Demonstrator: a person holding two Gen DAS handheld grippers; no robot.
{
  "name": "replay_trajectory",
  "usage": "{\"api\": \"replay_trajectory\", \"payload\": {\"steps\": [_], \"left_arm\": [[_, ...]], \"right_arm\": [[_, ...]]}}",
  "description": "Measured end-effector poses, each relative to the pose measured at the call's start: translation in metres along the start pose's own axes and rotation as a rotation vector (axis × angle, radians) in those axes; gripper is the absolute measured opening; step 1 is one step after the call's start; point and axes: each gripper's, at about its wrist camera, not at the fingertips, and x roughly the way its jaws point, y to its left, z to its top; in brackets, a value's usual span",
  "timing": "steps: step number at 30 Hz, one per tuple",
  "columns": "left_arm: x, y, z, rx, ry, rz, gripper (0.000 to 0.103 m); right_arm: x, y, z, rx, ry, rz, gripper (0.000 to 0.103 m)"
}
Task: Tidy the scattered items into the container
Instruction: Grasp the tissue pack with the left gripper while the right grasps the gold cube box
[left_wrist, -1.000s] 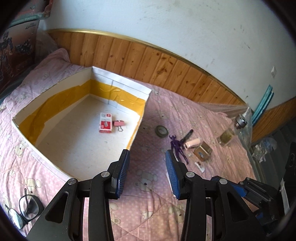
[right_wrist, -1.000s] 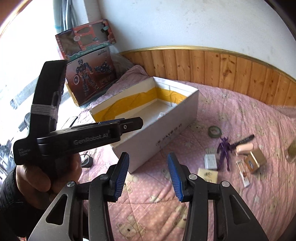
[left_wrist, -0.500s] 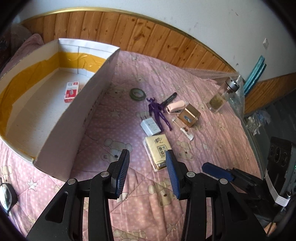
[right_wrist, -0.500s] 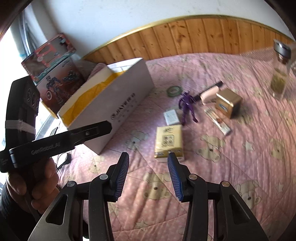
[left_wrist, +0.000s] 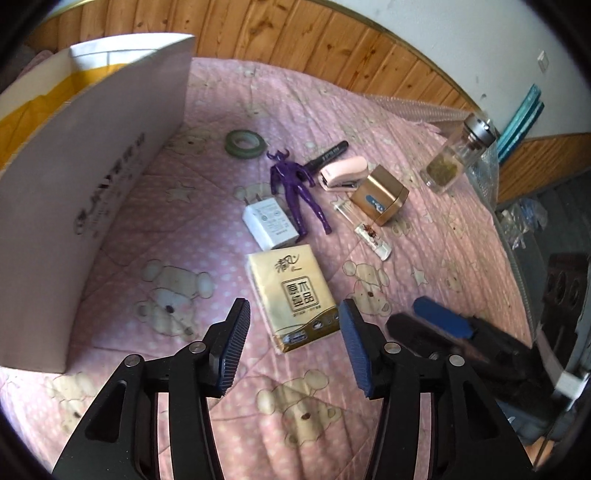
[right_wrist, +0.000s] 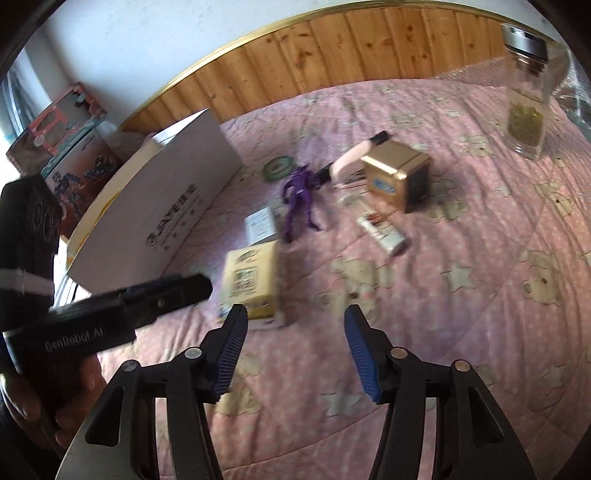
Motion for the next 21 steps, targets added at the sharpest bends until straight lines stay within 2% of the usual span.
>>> {"api": "replay_trajectory", "payload": {"steps": [4,9,14,19,20,21], "left_arm": [[0.022,-0.009,0.003,0.018,0.002,0.049,0.057],[0.044,-0.01,0.006,0.017,0.016,0.082,0.06],[0.055,-0.01,0.011,0.018,0.008,0.107,0.062],[0.054,-0.009,0.01,0.028,0.004,0.101,0.061],[0.053,-0.009,0.009,0.034,0.005,0.108,0.057],[0.052,-0.01,0.008,0.044,0.005,0.118,0.056]], "right_arm": [[0.001,-0.025,0.025,0.005,-0.023,-0.055,0.065],[0.012,-0.04,0.072,-0.106,-0.031,-0.138,0.08],[0.046,-0.046,0.106,-0.285,0.018,-0.22,0.08],[0.074,-0.055,0.117,-0.358,0.051,-0.225,0.079],[0.078,-0.056,0.117,-0.36,0.056,-0.217,0.077],[0.08,-0.057,0.116,-0.359,0.056,-0.21,0.065]]}}
